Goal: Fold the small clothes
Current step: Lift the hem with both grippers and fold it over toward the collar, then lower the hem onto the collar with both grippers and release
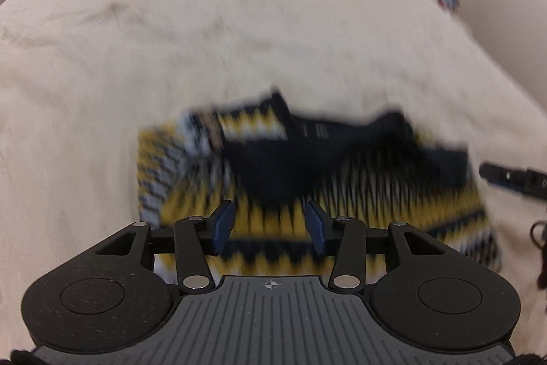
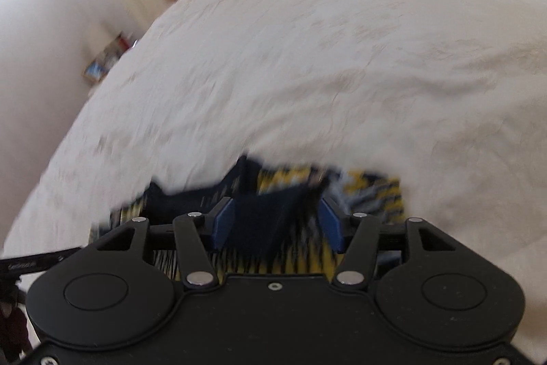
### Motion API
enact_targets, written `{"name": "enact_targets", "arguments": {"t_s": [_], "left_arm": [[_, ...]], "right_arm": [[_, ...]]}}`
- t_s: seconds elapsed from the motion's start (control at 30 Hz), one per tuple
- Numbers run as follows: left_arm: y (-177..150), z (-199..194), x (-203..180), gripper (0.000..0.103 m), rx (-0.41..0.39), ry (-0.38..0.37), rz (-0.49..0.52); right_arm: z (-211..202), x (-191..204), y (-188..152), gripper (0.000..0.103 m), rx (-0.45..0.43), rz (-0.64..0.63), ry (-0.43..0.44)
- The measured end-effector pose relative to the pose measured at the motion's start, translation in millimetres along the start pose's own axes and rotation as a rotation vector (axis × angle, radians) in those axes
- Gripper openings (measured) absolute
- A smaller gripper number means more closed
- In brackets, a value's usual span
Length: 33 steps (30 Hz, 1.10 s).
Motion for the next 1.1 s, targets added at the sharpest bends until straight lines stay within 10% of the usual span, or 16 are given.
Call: {"name": "enact_targets", "arguments": {"t_s": [0.17, 0.4, 1.1], "left_arm": [[-42.1, 25.0, -0.3, 0.044, 0.157, 0.089, 0.110], [-55.3, 26.0, 9.9, 0.044, 0.182, 0.104, 0.149], [-53.1, 21.3, 12.9, 0.046, 0.186, 0.039, 0.025]], "right_arm": [[11.7, 7.6, -46.1, 0.062, 0.150, -0.161, -0.067], [20.9, -12.3, -67.4, 0.062, 0.250, -0.277, -0.185], [84.4, 12.4, 48.2, 0.063, 0.127, -0.196, -0.091]]}}
Point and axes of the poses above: each gripper's, at about its wrist camera, not at the fingertips, and z roughly the way its jaws point, x to its left, y to its top, the point moved 5 cm from there along z, roughly the way its jaws point, and after that the axes turned 7 degrees about z, right-handed, at the moved point
